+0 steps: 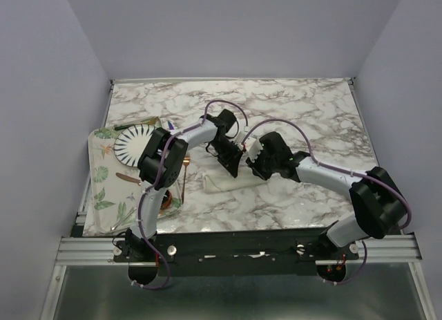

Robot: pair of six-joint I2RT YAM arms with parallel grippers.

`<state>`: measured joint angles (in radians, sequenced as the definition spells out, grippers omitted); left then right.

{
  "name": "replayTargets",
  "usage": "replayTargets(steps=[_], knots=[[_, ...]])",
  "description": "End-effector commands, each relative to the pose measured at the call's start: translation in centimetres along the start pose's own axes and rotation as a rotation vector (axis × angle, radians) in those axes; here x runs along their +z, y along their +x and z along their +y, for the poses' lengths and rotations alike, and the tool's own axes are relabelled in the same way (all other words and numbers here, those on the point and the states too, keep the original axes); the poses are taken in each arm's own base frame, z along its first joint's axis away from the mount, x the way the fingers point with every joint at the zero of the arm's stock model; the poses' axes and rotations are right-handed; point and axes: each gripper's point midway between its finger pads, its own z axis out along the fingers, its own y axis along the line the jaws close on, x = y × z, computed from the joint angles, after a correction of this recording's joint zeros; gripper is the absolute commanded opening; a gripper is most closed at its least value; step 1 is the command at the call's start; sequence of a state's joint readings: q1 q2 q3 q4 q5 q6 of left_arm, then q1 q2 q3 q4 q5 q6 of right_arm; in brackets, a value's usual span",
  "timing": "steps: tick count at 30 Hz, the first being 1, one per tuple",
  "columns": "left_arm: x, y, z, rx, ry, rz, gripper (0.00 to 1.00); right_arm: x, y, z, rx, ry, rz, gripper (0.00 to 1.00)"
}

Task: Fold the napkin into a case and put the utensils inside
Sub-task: Stuff the top corner of the smaller-rectangle-folded napkin into the folded napkin.

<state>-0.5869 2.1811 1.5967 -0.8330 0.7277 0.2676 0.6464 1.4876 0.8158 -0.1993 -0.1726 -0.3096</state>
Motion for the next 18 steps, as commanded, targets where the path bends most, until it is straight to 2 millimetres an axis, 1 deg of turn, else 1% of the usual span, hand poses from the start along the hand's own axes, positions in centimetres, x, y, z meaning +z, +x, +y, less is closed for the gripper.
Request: replayTargets(steps=[1,2,4,5,8,12,14,15,16,18], knots=[[1.3,4.1,5.2,-0.029,-0.120,0.136,0.08,1.1,-3.1,-0.2,-0.108,0.025,-0.056,0.18],[1.3,3.9,5.2,-0.022,-0.118,0.134,0.08,1.2,-3.2,0.3,-0.127,0.020,-0.051,0.18],[1.3,3.9,5.3,-0.018,-0.112,0.139,0.08,1.7,-3.1,0.4,-0.172,0.031,-0.037,0.17],[1.3,3.9,5.4,-0.012,-0.110,0.143,0.09,2.1,-3.0,1.0,-0.194,0.024,-0.024,0.17],[1.3,3.8,5.6,0.002,-0.112,0.154,0.09,3.0,-2.7,1.0,-0.253,0.040,0.015,0.17],[1.2,3.8,6.1,0.022,-0.122,0.161,0.09,4.1,-2.1,0.5,-0.278,0.049,0.066,0.17],[1.1,3.9,6.3,0.020,-0.125,0.162,0.12,4.7,-1.5,-0.2,-0.271,0.076,0.122,0.16],[0.9,3.8,6.4,0.014,-0.122,0.153,0.13,4.9,-1.2,-0.3,-0.257,0.077,0.144,0.16],[0.6,3.6,6.4,-0.004,-0.122,0.138,0.18,4.8,-0.4,0.0,-0.253,0.065,0.180,0.15],[-0.1,2.6,6.2,-0.026,-0.093,0.079,0.24,4.9,0.3,0.3,-0.238,0.051,0.205,0.15]])
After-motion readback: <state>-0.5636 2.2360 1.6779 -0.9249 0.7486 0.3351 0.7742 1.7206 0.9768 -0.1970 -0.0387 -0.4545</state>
